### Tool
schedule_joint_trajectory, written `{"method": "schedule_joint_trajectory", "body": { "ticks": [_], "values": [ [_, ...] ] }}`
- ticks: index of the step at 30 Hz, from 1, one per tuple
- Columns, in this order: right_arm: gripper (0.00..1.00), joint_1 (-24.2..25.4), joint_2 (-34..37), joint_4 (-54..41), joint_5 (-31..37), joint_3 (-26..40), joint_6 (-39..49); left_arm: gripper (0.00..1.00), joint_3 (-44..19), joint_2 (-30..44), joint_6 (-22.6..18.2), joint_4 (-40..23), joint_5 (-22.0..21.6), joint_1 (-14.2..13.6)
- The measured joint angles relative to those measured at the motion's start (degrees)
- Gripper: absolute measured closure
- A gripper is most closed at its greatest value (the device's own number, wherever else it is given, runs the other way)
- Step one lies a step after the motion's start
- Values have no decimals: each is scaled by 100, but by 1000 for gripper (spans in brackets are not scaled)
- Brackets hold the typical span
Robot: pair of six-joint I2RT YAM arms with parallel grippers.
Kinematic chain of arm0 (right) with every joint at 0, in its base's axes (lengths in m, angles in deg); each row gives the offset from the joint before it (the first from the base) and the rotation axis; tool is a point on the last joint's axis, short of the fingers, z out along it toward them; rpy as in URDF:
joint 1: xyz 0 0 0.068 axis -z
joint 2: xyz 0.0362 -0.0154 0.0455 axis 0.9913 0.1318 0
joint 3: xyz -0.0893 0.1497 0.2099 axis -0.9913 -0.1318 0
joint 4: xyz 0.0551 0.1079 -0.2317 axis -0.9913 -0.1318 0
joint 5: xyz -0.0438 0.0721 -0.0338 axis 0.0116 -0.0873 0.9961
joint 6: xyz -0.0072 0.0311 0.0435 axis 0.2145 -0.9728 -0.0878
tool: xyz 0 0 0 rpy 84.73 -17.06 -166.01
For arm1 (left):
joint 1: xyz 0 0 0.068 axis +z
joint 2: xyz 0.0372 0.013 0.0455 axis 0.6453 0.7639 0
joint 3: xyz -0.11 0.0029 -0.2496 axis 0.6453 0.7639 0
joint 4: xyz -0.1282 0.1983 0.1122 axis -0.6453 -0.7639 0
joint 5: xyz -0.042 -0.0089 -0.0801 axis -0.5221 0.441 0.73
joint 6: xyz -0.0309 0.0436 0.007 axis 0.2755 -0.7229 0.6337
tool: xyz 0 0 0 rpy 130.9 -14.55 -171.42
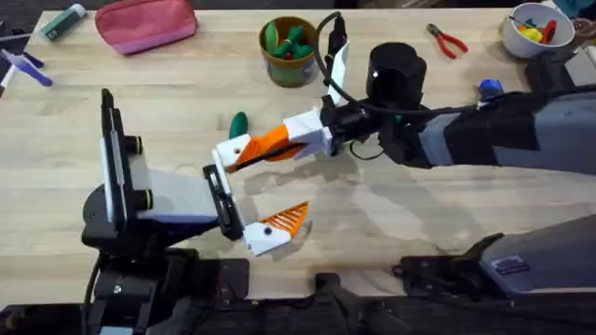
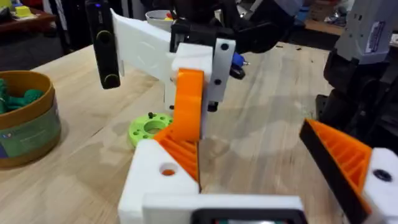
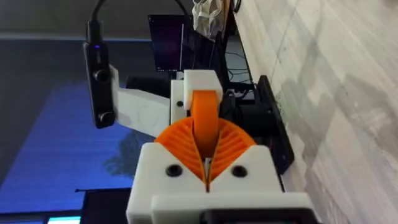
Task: Pick up the gripper from the table and insert it into the empty holder that is missing its gripper. Then pick up a screw, insert it into the mounting hole, and use the screwdriver to tighten it. Finally, clean up the table by picking up the vegetable and placing it into the bucket.
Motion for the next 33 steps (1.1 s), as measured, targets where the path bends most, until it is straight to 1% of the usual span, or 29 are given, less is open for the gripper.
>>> {"method": "schedule_joint_trajectory", "body": {
  "ticks": [17, 19, 22, 23, 25, 33],
  "values": [
    [982, -7, -2, -1, 30, 0, -4, 15, 0, 0, 19, 2, -14, 0],
    [963, -7, -2, -2, 30, 0, -24, 15, 0, 0, 17, 2, -19, 0],
    [902, -7, -2, -4, 32, 0, -42, 15, 0, -2, 17, 2, -21, 2],
    [873, -7, -2, -8, 45, 0, -50, 15, 0, 0, 15, 3, -22, 4],
    [779, -17, -2, -41, 106, 0, -42, 15, 0, 0, 4, 4, -21, 4],
    [574, -66, -2, -74, 325, -2, -43, 15, 0, 0, -75, -2, 49, -9]
  ]
}}
